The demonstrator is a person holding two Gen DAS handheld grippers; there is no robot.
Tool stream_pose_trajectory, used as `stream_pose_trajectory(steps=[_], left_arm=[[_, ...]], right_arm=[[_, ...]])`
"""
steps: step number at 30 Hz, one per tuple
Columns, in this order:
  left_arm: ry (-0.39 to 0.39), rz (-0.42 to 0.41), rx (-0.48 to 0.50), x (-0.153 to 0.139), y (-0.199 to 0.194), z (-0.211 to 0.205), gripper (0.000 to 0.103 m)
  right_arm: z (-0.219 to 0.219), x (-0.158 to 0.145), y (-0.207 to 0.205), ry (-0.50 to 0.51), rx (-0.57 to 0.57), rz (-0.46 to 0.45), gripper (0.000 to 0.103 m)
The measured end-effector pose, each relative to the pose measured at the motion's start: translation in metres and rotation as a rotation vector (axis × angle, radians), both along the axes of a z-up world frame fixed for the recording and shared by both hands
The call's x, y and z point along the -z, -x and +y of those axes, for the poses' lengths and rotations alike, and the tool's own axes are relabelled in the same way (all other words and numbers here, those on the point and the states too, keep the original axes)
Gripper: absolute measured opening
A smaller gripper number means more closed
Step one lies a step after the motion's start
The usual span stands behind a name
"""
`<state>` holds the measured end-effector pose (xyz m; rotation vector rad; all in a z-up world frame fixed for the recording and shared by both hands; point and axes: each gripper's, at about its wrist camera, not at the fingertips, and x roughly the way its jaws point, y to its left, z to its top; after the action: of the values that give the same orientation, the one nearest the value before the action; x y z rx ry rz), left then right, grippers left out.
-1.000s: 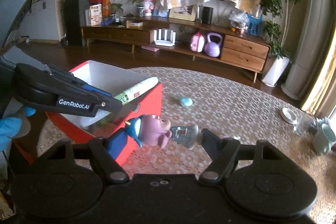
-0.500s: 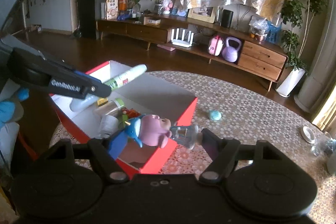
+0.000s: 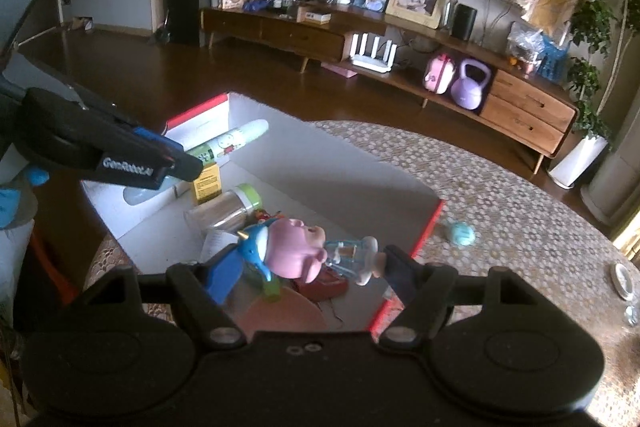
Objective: Organize rigid objects
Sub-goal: 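Lift the marker and pig keychain and carry both over the red box, then release the pig keychain with the right tool while the left tool drops the marker into the box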
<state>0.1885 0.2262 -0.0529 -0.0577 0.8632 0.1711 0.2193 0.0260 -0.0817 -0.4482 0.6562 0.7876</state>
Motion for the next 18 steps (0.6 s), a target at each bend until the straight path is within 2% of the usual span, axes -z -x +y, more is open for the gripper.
stream_pose_trajectory(steps=[10, 18], left_arm=[[-0.02, 0.065, 0.004, 0.029, -0.015, 0.007, 0.017], [-0.013, 0.101, 0.007, 0.045, -0.019, 0.009, 0.017]], right_arm=[[0.032, 0.029, -0.013, 0.071, -0.021, 0.056, 0.076], [0.038, 0.037, -0.021, 0.093, -0.001, 0.112, 0.076]])
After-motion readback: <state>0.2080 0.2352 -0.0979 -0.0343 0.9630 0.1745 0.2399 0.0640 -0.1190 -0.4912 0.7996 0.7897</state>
